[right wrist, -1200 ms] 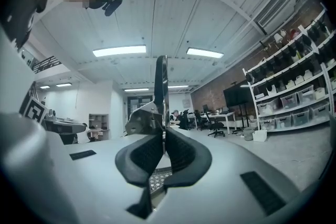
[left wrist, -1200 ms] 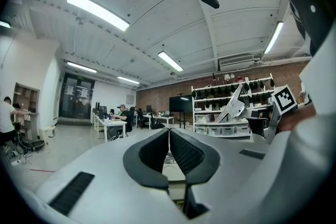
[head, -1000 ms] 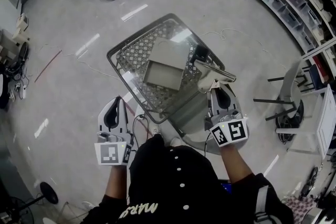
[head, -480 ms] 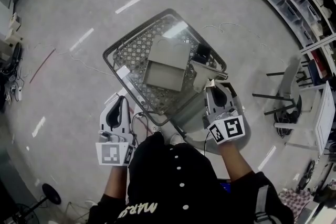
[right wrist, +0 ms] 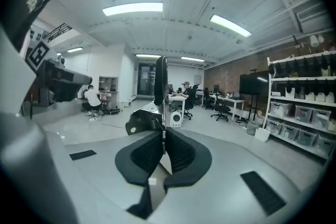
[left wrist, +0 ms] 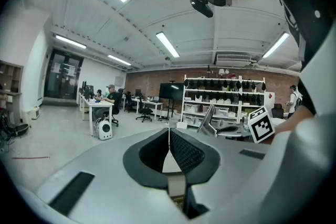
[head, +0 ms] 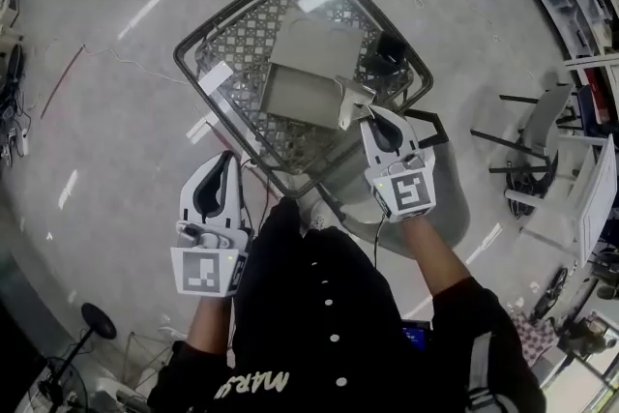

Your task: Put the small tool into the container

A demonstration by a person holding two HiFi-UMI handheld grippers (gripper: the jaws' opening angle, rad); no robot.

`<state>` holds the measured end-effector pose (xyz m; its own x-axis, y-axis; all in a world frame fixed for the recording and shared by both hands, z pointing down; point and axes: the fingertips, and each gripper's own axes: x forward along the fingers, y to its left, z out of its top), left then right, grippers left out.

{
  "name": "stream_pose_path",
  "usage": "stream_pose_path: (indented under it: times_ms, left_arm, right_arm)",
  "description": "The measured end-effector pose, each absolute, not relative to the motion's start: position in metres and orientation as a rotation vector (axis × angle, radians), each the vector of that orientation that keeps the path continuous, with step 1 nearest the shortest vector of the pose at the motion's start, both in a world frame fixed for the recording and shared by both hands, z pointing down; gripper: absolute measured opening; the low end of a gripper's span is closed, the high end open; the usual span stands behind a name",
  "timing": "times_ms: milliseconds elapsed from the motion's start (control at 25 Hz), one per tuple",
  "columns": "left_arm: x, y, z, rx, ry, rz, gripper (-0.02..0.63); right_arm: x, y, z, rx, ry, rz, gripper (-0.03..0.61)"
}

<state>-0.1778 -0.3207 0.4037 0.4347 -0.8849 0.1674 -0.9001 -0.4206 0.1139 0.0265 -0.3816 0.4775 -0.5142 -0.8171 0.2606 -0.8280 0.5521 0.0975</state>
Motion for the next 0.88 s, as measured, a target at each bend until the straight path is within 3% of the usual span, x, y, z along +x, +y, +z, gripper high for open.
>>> stream_pose_path:
  times_ms: [880]
  left_arm:
    - [-0.155, -0.320, 0.510, 2.324, -1.400, 0.242, 0.032]
  right_arm:
    - [-0.039, -0.441, 0.707, 0.770, -2.067, -0.307, 0.018]
